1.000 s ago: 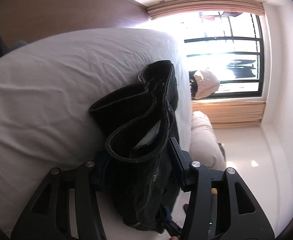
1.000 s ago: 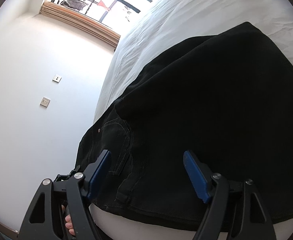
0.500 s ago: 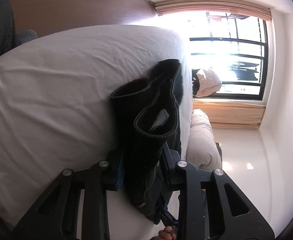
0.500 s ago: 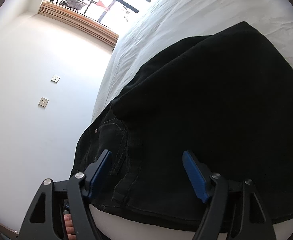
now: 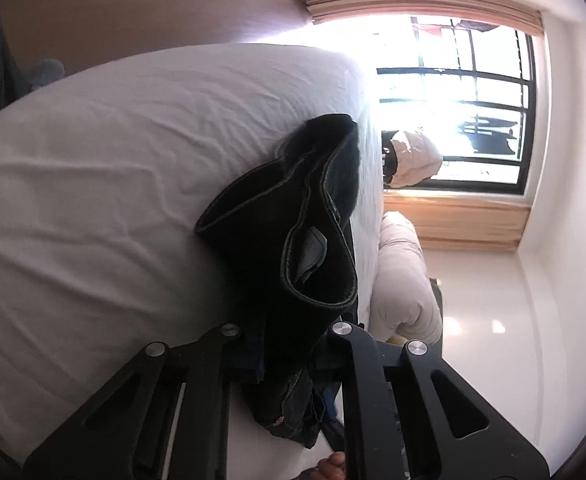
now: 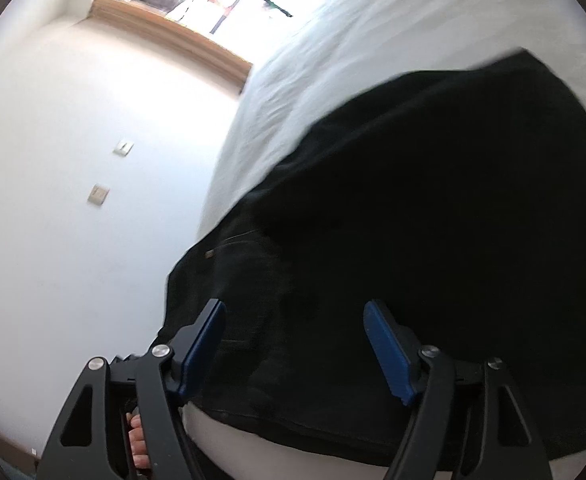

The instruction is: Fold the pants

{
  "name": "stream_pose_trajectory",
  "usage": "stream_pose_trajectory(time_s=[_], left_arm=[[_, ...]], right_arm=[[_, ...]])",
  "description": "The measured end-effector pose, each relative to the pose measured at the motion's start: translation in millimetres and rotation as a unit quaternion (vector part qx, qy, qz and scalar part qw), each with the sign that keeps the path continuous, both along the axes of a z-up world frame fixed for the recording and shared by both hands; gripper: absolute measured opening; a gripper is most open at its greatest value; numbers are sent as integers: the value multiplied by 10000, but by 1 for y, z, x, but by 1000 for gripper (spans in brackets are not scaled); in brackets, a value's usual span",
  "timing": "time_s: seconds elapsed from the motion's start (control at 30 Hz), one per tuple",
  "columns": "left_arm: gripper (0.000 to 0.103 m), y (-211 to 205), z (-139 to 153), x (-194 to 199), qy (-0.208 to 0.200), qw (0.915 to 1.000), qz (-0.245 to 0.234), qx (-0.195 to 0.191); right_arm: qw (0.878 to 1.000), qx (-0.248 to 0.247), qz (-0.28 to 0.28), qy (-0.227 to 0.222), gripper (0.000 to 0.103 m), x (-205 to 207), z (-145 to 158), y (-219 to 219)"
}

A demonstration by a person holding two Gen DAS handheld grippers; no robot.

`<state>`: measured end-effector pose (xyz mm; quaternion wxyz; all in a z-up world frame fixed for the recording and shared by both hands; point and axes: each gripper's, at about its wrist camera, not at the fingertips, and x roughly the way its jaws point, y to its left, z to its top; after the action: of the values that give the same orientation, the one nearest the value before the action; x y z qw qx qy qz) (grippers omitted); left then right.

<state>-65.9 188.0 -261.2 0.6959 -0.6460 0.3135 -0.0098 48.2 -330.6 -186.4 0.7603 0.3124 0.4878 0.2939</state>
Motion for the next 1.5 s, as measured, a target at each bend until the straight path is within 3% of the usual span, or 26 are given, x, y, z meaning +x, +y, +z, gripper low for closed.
stream_pose_trajectory(time_s=[0.2,0.3,0.47,0.57,0.6,0.63,0.73,0.83,0.9,1.0,1.07,1.1,1.17,1.23,1.5], left_arm=[[10,-8,34,8,-200,9980,-209,554],[10,-16,51,11,-331,9948,-343,905],[9,-37,89,19,-716,9826,-648,1588],[9,-54,113,29,-921,9727,-866,1943],[9,-60,119,31,-964,9692,-938,2061],[9,-68,127,35,-1024,9650,-1017,2189],[9,-98,150,51,-1234,9497,-1343,2545],[9,-142,174,66,-1509,9298,-1786,2841],[9,-185,188,80,-1695,9075,-2223,3134],[9,-259,187,100,-1852,8639,-3045,3559],[10,-310,163,107,-1775,8287,-3642,3861],[10,-327,148,109,-1647,8172,-3865,3946],[10,-352,114,113,-1211,8104,-4266,3830],[9,-365,96,108,-1057,8023,-4457,3828],[10,-417,109,116,-1296,7461,-4622,4616]], right_arm=[[9986,-38,526,-70,74,26,7,40],[9944,-614,676,524,68,49,-21,61],[9917,-916,794,436,68,53,-19,70],[9957,-291,487,738,70,54,-14,53],[9958,77,384,830,76,53,-11,43],[9957,252,360,816,82,52,-6,37],[9961,477,552,501,84,53,19,23],[9952,776,572,168,87,58,44,-2],[9936,1032,453,45,90,61,53,-25],[9893,1429,296,44,95,64,52,-59],[9881,1527,163,79,96,64,46,-86],[9880,1535,132,102,96,64,43,-92],[9880,1529,61,207,98,62,34,-107],[9898,1380,-11,368,98,58,22,-120],[9915,1000,217,804,98,60,-11,-109]])
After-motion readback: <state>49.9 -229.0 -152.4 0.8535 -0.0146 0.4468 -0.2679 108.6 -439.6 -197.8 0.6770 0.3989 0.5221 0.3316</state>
